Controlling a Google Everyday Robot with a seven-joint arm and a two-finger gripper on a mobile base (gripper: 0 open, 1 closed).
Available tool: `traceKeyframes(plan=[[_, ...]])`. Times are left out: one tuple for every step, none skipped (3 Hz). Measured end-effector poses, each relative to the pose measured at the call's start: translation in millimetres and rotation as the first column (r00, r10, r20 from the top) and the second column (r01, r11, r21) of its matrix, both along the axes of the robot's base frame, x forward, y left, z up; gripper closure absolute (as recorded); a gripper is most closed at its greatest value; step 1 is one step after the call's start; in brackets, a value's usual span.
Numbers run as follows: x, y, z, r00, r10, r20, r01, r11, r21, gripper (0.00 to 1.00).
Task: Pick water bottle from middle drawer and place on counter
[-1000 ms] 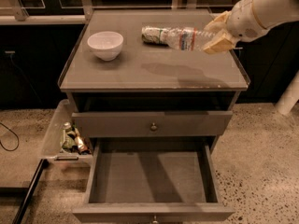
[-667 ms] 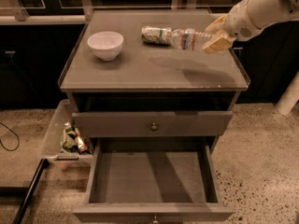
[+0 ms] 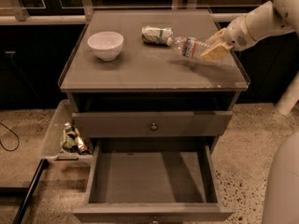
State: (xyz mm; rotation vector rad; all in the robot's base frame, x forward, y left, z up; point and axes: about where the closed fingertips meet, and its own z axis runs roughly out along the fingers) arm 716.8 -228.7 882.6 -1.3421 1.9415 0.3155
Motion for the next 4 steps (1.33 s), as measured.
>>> traceKeyframes(plan=[[5.7,3.7,-12.9,0.9983,-0.007,-0.058,0.009,0.999,0.041,1.0],[8.7,5.4,-19.2,0.9963,-0.007,-0.085,0.013,0.998,0.068,1.0],[8.9,5.5,-19.2,0.9964,-0.007,-0.085,0.013,0.998,0.068,0.82],[8.9,5.6,-19.2,0.9964,-0.007,-0.085,0.013,0.998,0.068,0.57]])
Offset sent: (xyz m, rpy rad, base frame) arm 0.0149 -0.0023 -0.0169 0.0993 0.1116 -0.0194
